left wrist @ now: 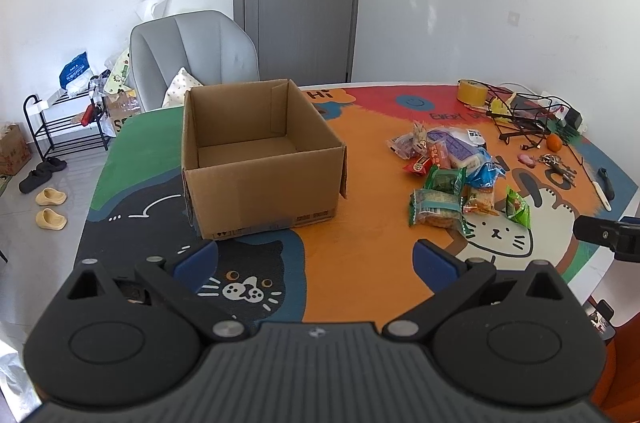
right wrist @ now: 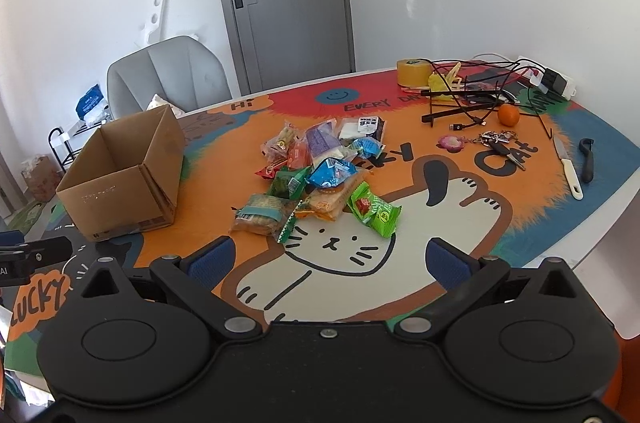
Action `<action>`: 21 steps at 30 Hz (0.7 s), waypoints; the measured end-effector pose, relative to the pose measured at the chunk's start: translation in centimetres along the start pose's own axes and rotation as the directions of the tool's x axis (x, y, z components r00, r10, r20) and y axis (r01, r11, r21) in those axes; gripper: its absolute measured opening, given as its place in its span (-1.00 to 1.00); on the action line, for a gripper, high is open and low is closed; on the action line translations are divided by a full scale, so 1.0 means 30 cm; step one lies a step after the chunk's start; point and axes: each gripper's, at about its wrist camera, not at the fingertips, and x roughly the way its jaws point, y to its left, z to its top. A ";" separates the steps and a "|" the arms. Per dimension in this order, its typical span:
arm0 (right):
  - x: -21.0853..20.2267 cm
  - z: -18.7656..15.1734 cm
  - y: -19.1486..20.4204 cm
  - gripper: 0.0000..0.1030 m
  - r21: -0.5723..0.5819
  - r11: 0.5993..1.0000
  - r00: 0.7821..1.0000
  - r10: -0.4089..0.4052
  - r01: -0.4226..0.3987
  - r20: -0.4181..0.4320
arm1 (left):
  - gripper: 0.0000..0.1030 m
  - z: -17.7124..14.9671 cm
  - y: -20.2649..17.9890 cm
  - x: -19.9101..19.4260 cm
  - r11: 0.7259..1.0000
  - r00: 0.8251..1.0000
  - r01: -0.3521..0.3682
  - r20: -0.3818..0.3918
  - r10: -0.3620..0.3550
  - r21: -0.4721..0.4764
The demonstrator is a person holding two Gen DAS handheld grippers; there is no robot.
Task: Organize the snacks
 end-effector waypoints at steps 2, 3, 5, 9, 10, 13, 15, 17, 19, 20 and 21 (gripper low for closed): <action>-0.001 0.000 -0.002 1.00 -0.001 1.000 1.000 0.001 -0.001 -0.001 | 1.00 0.000 0.000 0.000 1.000 1.000 0.000 0.000 0.000 0.001; -0.001 0.001 -0.002 1.00 -0.001 1.000 1.000 0.001 -0.001 0.000 | 1.00 0.000 0.000 0.000 1.000 1.000 0.000 0.000 0.000 0.000; -0.001 0.001 -0.001 1.00 0.000 1.000 1.000 0.000 0.000 0.000 | 1.00 0.000 0.000 0.000 1.000 1.000 0.000 0.001 0.000 0.001; -0.002 0.002 -0.002 1.00 -0.001 1.000 1.000 -0.006 0.006 -0.001 | 1.00 0.000 0.001 -0.001 1.000 1.000 0.000 0.001 0.000 0.000; -0.003 0.003 -0.003 1.00 -0.001 1.000 1.000 -0.006 0.006 0.000 | 1.00 0.000 0.001 -0.002 1.000 1.000 0.000 0.002 0.000 0.000; -0.005 0.004 -0.002 1.00 -0.003 1.000 1.000 -0.008 0.008 0.003 | 1.00 0.000 0.000 -0.006 1.000 1.000 -0.001 0.005 0.001 -0.001; -0.004 0.004 -0.001 1.00 -0.004 1.000 1.000 -0.007 0.007 0.003 | 1.00 0.001 0.001 -0.007 1.000 1.000 0.000 0.006 0.000 -0.001; -0.004 0.002 0.000 1.00 -0.004 1.000 1.000 -0.008 0.008 0.003 | 1.00 0.001 0.002 -0.009 1.000 1.000 0.000 0.008 0.000 -0.001; -0.004 0.003 -0.001 1.00 -0.004 1.000 1.000 -0.009 0.009 0.002 | 1.00 0.002 0.003 -0.012 1.000 1.000 0.001 0.013 -0.001 0.000; -0.004 0.003 -0.002 1.00 -0.004 1.000 1.000 -0.008 0.008 0.002 | 1.00 0.001 0.002 -0.014 1.000 1.000 0.000 0.016 0.000 0.001; -0.004 0.002 -0.001 1.00 -0.004 1.000 1.000 -0.008 0.008 0.002 | 1.00 0.001 0.002 -0.015 1.000 1.000 -0.001 0.017 0.001 0.002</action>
